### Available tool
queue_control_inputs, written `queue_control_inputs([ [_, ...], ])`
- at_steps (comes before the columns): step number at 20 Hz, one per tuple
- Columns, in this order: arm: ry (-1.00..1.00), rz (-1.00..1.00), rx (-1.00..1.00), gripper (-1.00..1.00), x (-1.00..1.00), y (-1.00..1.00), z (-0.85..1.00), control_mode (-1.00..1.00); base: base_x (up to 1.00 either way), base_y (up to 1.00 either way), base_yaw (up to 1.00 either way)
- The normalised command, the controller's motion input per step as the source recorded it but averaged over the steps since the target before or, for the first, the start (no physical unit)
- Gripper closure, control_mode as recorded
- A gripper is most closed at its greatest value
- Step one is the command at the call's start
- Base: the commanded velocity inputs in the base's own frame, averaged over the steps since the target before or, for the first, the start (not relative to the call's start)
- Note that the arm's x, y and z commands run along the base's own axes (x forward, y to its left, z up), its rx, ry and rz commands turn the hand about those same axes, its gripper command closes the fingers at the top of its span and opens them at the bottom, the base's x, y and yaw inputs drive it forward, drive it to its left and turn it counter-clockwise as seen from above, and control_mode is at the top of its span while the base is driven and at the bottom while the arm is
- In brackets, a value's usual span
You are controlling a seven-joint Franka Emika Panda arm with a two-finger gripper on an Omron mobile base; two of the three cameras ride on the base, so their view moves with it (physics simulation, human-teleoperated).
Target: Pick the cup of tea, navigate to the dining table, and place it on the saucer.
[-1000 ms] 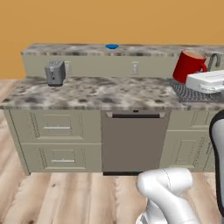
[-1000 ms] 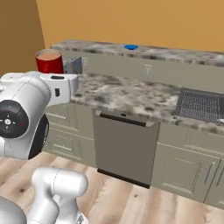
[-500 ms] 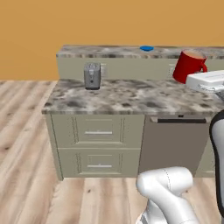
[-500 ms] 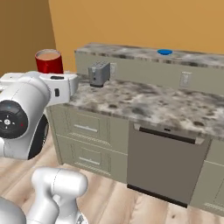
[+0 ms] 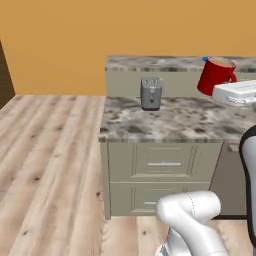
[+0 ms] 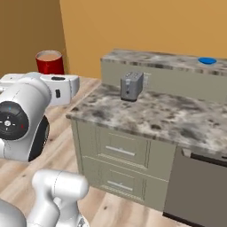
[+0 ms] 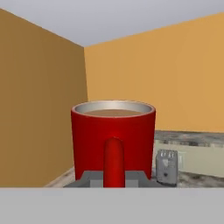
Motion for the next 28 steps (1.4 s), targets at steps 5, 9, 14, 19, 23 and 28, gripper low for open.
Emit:
queue_control_inputs([
  [5,0.00,0.00,0.00,1.00,0.00,0.00,0.00,1.00,0.64,1.00,-0.03],
  [9,0.00,0.00,0.00,1.00,0.00,0.00,0.00,1.00,0.52,1.00,-0.07],
  [14,0.00,0.00,0.00,1.00,0.00,0.00,0.00,1.00,0.52,1.00,-0.13],
  [19,0.00,0.00,0.00,1.00,0.00,0.00,0.00,1.00,0.70,1.00,-0.24],
  [23,0.00,0.00,0.00,1.00,0.00,0.00,0.00,1.00,0.76,1.00,-0.41],
  [28,0.00,0.00,0.00,1.00,0.00,0.00,0.00,1.00,0.66,1.00,-0.44],
])
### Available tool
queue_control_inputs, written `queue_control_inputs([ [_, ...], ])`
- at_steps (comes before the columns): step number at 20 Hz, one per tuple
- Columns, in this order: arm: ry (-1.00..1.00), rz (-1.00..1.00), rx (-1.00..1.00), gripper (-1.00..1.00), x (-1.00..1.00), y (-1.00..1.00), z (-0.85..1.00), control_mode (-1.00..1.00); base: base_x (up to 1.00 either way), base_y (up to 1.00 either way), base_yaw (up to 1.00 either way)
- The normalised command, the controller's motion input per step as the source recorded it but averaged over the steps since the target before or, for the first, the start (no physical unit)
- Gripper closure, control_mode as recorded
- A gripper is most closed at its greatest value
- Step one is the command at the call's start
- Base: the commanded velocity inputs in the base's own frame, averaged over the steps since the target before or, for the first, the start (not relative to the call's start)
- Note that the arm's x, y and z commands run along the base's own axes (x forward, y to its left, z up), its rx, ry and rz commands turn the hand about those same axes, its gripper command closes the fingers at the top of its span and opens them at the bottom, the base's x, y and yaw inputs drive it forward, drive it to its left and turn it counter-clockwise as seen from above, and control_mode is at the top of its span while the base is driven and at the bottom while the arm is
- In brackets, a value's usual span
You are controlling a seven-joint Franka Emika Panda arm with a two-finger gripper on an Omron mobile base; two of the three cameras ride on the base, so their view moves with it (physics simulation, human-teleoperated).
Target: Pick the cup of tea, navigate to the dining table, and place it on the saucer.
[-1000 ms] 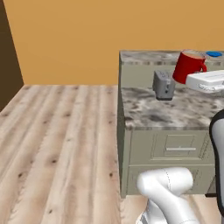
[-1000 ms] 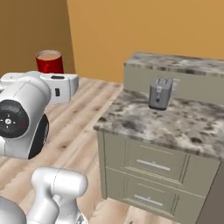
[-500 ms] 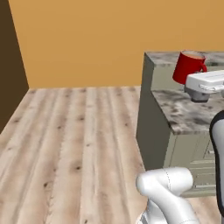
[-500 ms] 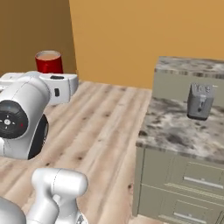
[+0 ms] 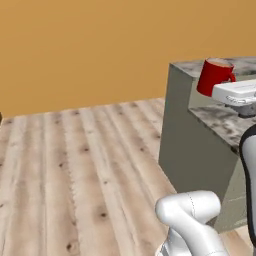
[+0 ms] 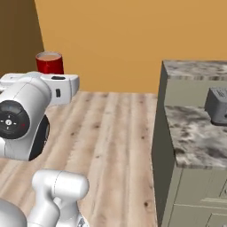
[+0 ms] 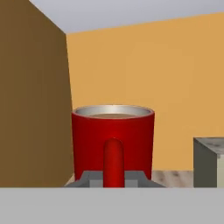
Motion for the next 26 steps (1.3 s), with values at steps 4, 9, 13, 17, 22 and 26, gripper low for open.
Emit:
queue_control_inputs([
  [4,0.00,0.00,0.00,1.00,0.00,0.00,0.00,1.00,0.71,1.00,-0.45],
  [9,0.00,0.00,0.00,1.00,0.00,0.00,0.00,1.00,0.74,1.00,-0.47],
  [13,0.00,0.00,0.00,1.00,0.00,0.00,0.00,1.00,0.70,1.00,-0.51],
  [17,0.00,0.00,0.00,1.00,0.00,0.00,0.00,1.00,0.68,1.00,-0.56],
  [22,0.00,0.00,0.00,1.00,0.00,0.00,0.00,1.00,0.66,1.00,-0.59],
  [26,0.00,0.00,0.00,1.00,0.00,0.00,0.00,1.00,0.60,1.00,-0.61],
])
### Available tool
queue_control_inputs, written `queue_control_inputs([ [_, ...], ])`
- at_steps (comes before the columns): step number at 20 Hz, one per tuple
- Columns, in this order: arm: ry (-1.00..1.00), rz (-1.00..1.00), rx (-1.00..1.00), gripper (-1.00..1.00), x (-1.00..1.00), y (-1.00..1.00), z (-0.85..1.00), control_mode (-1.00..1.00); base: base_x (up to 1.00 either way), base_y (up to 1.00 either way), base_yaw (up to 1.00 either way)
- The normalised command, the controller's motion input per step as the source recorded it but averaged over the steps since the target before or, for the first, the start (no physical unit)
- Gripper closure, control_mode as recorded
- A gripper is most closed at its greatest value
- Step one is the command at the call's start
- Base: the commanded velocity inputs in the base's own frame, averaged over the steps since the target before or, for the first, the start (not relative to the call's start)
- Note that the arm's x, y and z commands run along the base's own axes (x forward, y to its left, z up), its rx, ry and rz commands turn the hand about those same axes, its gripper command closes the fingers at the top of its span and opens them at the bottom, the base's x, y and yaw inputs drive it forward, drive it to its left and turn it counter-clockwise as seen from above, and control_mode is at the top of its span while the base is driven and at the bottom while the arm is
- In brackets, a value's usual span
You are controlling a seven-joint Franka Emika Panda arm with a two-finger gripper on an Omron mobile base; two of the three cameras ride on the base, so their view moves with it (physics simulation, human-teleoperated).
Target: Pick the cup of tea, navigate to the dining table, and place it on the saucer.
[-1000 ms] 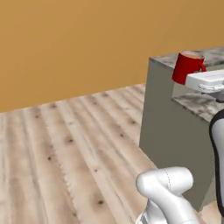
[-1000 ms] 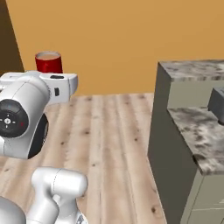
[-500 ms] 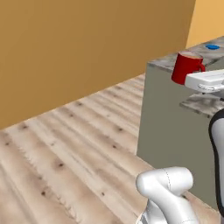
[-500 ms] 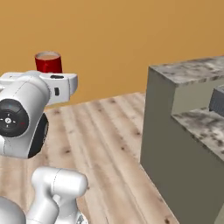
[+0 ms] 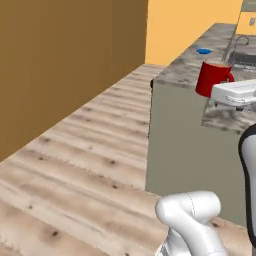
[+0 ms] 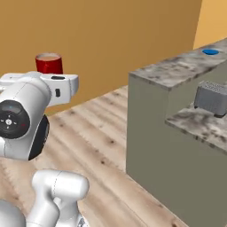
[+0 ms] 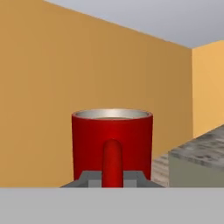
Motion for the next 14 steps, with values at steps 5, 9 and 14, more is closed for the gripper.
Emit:
queue_control_inputs([
  [5,0.00,0.00,0.00,1.00,0.00,0.00,0.00,1.00,0.53,1.00,-0.59],
  [9,0.00,0.00,0.00,1.00,0.00,0.00,0.00,1.00,0.51,1.00,-0.57],
  [14,0.00,0.00,0.00,1.00,0.00,0.00,0.00,1.00,0.51,1.00,-0.57],
])
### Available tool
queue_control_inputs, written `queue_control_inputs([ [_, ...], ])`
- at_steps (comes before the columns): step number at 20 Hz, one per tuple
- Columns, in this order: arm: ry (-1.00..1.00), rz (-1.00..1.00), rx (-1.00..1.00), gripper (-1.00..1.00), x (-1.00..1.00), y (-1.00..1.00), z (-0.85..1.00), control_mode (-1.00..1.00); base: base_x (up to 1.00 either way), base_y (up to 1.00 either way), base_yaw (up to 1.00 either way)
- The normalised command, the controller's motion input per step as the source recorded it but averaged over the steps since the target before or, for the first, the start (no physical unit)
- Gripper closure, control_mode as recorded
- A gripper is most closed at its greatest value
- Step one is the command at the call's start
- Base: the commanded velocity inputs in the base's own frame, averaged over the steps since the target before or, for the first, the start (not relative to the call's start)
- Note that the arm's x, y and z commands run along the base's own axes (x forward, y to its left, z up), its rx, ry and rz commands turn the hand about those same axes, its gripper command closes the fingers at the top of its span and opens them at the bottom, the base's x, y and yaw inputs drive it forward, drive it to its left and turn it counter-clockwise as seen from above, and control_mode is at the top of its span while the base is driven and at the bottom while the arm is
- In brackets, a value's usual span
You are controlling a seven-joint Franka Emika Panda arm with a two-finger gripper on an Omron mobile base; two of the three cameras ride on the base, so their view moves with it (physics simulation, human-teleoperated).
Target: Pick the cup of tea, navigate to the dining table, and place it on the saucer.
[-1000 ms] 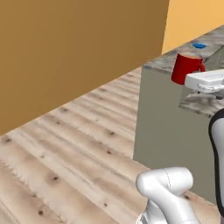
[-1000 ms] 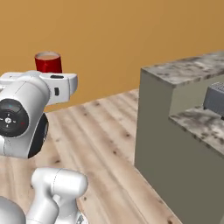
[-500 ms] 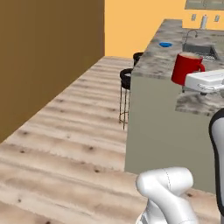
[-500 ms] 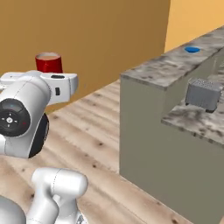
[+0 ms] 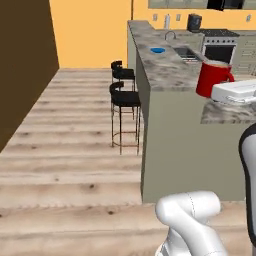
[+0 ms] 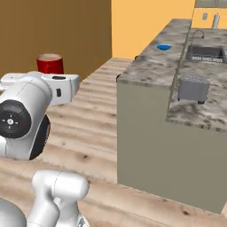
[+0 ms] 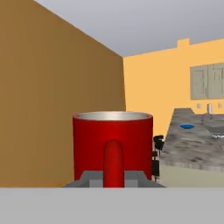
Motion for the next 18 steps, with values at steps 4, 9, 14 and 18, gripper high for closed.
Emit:
queue_control_inputs([
  [4,0.00,0.00,0.00,1.00,0.00,0.00,0.00,1.00,0.53,1.00,-0.58],
  [9,0.00,0.00,0.00,1.00,0.00,0.00,0.00,1.00,0.62,1.00,-0.59],
  [14,0.00,0.00,0.00,1.00,0.00,0.00,0.00,1.00,0.69,0.99,-0.63],
  [18,0.00,0.00,0.00,1.00,0.00,0.00,0.00,1.00,0.68,1.00,-0.61],
])
